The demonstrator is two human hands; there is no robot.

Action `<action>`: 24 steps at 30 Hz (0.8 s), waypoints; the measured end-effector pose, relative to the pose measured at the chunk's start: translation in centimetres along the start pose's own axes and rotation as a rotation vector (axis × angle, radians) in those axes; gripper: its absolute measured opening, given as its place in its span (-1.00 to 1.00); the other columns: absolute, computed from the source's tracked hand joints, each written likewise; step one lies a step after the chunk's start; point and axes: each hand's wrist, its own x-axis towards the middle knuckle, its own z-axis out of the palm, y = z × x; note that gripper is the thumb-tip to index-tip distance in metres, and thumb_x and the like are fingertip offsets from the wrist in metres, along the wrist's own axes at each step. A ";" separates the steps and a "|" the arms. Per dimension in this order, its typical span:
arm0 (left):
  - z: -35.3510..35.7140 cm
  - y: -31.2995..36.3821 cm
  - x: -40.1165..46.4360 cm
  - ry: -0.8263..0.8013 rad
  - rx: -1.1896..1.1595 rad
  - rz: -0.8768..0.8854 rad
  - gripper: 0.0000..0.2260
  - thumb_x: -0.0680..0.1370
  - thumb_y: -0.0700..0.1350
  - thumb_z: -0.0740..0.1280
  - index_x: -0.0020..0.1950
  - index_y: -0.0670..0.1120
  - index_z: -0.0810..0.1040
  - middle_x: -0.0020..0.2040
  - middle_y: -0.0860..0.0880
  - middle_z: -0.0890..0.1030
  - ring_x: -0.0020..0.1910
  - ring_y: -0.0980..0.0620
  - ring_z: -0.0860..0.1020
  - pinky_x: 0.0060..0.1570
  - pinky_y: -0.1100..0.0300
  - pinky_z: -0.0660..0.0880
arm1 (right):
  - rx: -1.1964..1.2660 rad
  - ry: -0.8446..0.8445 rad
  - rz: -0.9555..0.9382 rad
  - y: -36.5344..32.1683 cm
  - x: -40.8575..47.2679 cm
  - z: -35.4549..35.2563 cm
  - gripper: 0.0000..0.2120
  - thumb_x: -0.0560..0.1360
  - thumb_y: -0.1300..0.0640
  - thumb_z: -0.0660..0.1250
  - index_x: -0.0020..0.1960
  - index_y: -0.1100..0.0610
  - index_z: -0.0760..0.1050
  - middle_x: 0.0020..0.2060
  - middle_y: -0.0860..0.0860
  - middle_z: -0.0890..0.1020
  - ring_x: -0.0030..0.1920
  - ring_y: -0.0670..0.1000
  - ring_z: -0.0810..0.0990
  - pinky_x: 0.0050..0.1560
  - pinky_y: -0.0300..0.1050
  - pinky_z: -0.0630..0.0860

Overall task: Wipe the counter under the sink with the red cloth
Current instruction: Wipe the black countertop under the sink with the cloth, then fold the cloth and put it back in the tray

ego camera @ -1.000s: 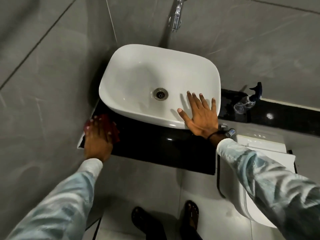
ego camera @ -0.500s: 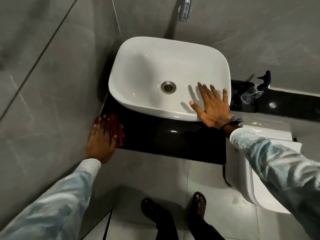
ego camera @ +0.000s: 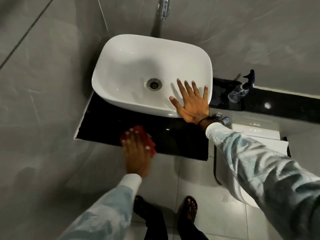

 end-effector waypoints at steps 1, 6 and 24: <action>1.2 2.8 -0.9 -0.016 -0.013 0.090 -0.36 0.59 0.04 0.07 0.59 -0.30 0.15 0.54 -0.38 0.35 0.53 -0.41 0.32 0.48 -0.40 0.24 | 0.007 0.002 -0.005 0.0 0.0 0.0 -0.25 0.57 -0.47 -0.19 0.68 -0.21 -0.16 0.69 0.00 0.11 0.71 0.11 0.00 0.62 0.42 -0.15; 6.0 13.1 -3.3 -0.141 -0.091 0.235 -0.39 0.64 0.04 0.00 0.66 -0.19 0.08 0.68 -0.18 0.09 0.68 -0.16 0.02 0.63 -0.17 0.04 | 0.062 0.018 -0.056 0.8 -0.2 0.0 -0.26 0.59 -0.42 -0.12 0.69 -0.16 -0.14 0.68 0.03 0.14 0.70 0.13 0.03 0.63 0.39 -0.15; 0.6 13.7 -4.0 -0.114 -0.621 -0.537 -0.65 0.61 -0.12 0.33 0.37 -0.19 0.45 0.27 -0.20 0.52 0.22 -0.23 0.56 0.24 -0.06 0.51 | 0.454 -0.243 0.454 2.5 -17.4 4.5 -0.51 0.48 -0.11 0.42 0.25 0.21 0.59 0.23 0.20 0.62 0.25 0.25 0.60 0.27 0.10 0.55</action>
